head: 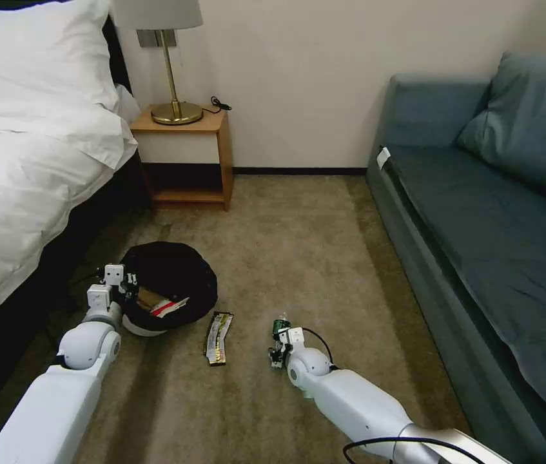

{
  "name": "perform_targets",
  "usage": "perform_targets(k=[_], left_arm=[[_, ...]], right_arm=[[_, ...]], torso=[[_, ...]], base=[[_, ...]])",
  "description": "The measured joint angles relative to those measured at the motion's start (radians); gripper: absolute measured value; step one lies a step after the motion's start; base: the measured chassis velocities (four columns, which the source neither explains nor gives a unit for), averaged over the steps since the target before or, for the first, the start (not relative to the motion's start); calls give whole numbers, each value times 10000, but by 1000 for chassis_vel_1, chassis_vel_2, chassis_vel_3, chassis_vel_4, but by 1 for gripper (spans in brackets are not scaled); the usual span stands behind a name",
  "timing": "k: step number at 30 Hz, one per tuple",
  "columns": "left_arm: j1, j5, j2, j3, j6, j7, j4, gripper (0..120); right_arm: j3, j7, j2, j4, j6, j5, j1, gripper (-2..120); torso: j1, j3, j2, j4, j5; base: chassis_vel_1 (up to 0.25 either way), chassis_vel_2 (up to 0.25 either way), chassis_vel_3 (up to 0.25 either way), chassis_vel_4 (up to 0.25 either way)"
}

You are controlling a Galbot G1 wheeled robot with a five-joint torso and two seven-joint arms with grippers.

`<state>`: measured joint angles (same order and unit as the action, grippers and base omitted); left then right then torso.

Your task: Pick up the trash bin, then pick up the garbage on the floor and place it into the trash bin.

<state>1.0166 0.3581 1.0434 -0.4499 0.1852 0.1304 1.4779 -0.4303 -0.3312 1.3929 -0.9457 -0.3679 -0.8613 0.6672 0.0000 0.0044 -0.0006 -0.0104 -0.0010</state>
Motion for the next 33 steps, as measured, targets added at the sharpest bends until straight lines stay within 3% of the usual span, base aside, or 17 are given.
perform_targets(k=[7, 21, 33], left_arm=[[23, 11, -44, -13, -7, -10, 2, 5], [16, 27, -54, 27, -22, -36, 7, 5], [-82, -62, 79, 242, -48, -20, 5, 5]], right_arm=[[-8, 21, 50, -2, 45, 19, -92, 25], [94, 53, 36, -234, 249, 439, -116, 25], [-129, 352, 120, -910, 1196, 1404, -1014, 25]], torso=[[1, 0, 0, 1, -1], [0, 0, 0, -1, -1], [0, 1, 0, 2, 1]], base=[[0, 0, 0, 0], [0, 0, 0, 0], [0, 0, 0, 0]])
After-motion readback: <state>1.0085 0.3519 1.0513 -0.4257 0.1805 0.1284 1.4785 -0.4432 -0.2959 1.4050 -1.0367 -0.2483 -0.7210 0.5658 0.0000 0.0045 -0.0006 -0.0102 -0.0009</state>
